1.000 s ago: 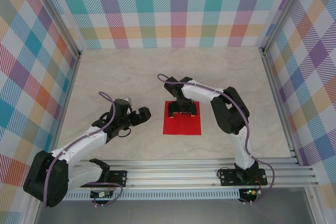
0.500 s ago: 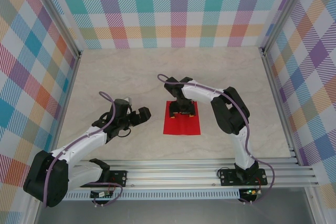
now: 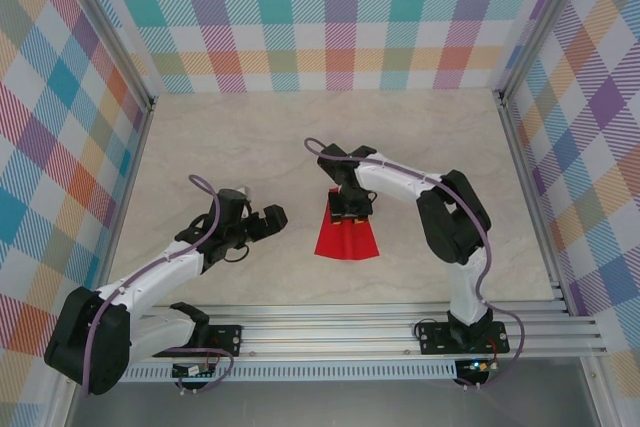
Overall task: Fold a paper plane with a square sheet of paper (pick it up from the middle)
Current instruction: Fold the square sheet of paper in half at the center of the table.
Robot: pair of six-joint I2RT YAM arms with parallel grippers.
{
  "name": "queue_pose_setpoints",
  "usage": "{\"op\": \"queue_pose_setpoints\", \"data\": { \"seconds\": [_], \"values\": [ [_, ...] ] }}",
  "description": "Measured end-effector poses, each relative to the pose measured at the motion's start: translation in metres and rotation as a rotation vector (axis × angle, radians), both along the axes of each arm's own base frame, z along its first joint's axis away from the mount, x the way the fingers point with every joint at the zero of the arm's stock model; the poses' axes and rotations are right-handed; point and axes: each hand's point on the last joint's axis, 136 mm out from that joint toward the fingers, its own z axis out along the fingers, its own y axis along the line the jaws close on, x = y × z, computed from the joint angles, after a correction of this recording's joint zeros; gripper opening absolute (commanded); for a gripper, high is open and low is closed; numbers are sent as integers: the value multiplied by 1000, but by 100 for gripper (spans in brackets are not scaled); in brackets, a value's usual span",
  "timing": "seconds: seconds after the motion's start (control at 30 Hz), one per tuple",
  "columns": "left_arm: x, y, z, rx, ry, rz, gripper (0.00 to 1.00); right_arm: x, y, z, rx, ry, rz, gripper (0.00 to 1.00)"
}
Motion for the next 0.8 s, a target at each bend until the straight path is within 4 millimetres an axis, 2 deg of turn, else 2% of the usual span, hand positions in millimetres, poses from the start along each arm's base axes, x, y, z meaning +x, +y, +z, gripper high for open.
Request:
{"op": "queue_pose_setpoints", "data": {
  "seconds": [0.23,0.33,0.4,0.53,0.63,0.7,0.8],
  "values": [
    [-2,2,3,6,8,2,100,-5,39,57,345,-13,24,45],
    [-1,1,12,-6,-18,2,100,-1,47,68,493,7,13,45],
    [-1,1,17,-15,-33,2,100,3,43,66,554,34,-16,46],
    [-1,-2,21,-31,-40,-5,100,9,28,45,581,87,-70,51],
    [-1,-5,22,-47,-36,-18,100,7,18,24,548,122,-90,57],
    [-1,-8,21,-52,-27,-26,100,5,12,10,517,139,-94,66],
    [-1,-11,21,-60,-23,-36,100,1,-1,-4,450,147,-104,72]
  ]
}}
